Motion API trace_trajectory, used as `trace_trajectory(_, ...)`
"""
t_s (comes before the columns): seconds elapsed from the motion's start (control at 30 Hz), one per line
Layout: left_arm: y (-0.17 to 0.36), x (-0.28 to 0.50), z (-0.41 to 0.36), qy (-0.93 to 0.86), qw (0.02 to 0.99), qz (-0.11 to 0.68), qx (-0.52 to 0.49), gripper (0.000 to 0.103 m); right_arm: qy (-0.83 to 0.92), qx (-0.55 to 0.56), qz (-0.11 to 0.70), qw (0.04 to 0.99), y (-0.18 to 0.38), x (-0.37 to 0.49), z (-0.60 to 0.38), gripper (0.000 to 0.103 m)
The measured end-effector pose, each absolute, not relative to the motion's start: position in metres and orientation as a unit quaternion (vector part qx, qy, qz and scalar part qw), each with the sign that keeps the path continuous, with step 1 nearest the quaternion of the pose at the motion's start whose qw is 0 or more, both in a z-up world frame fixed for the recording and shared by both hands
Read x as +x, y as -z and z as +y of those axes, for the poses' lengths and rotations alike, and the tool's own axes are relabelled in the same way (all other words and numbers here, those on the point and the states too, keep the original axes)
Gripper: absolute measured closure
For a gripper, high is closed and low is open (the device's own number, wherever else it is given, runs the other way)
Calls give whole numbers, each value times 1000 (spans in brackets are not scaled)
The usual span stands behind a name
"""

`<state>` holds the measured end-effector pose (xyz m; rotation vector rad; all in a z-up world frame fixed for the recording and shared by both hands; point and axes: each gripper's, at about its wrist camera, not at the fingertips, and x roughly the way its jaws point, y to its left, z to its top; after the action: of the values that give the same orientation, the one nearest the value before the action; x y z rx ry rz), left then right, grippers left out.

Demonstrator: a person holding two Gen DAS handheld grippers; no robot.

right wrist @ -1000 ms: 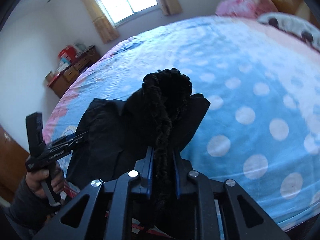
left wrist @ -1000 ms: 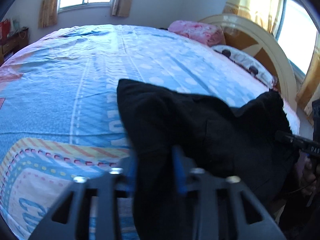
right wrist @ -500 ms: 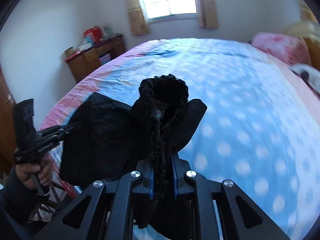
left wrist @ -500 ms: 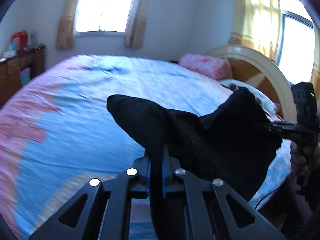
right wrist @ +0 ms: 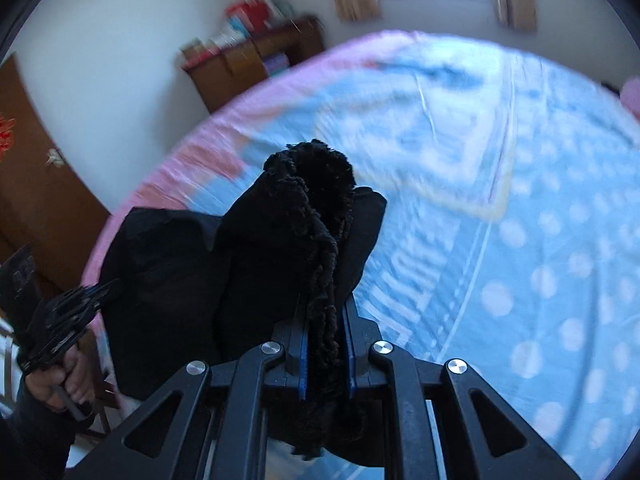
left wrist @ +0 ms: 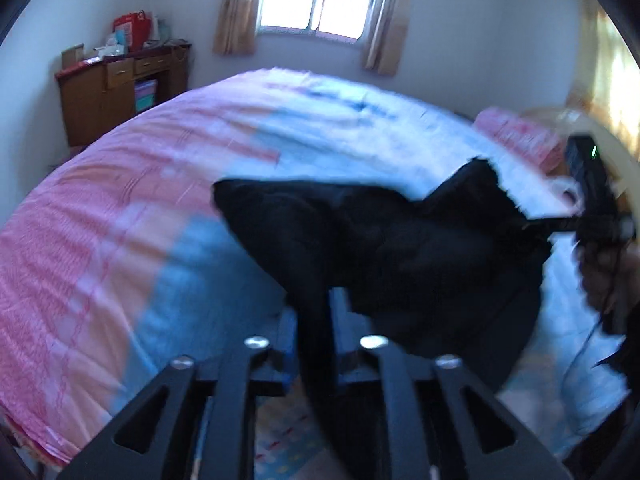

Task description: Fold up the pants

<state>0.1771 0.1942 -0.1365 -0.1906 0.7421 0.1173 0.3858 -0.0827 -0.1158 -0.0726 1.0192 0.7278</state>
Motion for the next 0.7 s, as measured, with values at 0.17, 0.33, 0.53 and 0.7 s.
trace_trajectory(0.17,159,176,200,-131,919,362,-79,4,-319,49,518,792,153,414,-115,40)
trace_trajectory(0.33,158,172,210,-134,913,371,-108,0,-307,36,502,808,143,402,-118,34)
trace_trajectory(0.53,118,136,191,-136,927,339,-87,0,-243,42,427,870,97,360,-147,33)
trace_trajectory(0.7,87,103,165,-107,944,306,-58,0,-204,14,374,905,62,279,-160,32)
